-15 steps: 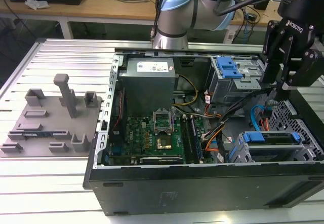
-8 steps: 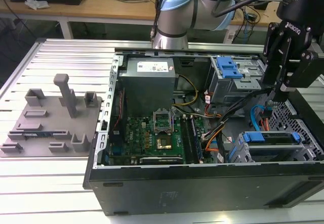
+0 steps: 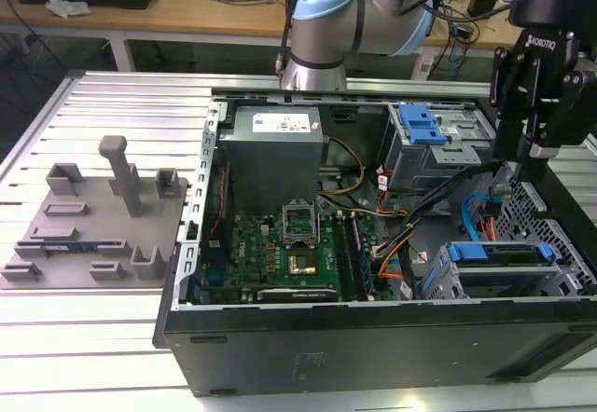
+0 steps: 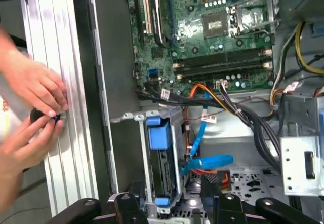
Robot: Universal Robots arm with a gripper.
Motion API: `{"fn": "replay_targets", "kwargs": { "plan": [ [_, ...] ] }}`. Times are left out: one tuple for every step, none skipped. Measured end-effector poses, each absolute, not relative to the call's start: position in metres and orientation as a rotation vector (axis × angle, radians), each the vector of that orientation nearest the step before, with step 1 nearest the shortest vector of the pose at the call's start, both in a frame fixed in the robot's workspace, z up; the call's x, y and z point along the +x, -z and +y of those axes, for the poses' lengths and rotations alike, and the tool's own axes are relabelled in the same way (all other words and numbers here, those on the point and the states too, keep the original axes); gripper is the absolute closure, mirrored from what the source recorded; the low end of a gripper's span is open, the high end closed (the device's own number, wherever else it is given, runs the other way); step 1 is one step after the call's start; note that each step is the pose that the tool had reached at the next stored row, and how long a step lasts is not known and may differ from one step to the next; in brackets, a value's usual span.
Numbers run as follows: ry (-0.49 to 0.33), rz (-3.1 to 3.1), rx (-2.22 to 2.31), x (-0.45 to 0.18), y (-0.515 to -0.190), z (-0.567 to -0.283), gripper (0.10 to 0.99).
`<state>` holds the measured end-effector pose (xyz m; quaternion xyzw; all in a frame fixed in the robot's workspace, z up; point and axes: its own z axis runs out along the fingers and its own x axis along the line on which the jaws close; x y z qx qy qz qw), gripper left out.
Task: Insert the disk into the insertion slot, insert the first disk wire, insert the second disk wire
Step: 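Insert the first disk wire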
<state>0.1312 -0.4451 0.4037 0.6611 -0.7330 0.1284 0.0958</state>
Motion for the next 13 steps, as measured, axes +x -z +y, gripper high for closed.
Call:
{"fn": "replay_targets", "kwargs": {
  "plan": [
    [-0.378,-2.17,1.958,0.137,-0.402,-0.444,0.525],
    [-0.376,-2.167,1.957,0.144,-0.4,-0.442,0.525],
    [-0.377,-2.166,1.955,0.146,-0.397,-0.439,0.525],
    [-0.378,-2.167,1.952,0.146,-0.395,-0.438,0.525],
    [-0.38,-2.166,1.95,0.146,-0.394,-0.436,0.525],
    [-0.385,-2.165,1.946,0.146,-0.392,-0.434,0.525],
    [-0.387,-2.164,1.943,0.146,-0.39,-0.432,0.525],
    [-0.387,-2.168,1.937,0.146,-0.387,-0.431,0.525],
    [-0.386,-2.174,1.929,0.146,-0.385,-0.43,0.525],
    [-0.384,-2.184,1.916,0.146,-0.382,-0.43,0.525],
    [-0.383,-2.19,1.908,0.146,-0.38,-0.429,0.525],
    [-0.382,-2.194,1.902,0.146,-0.378,-0.429,0.525],
    [-0.382,-2.197,1.897,0.146,-0.376,-0.427,0.525]
  ]
}}
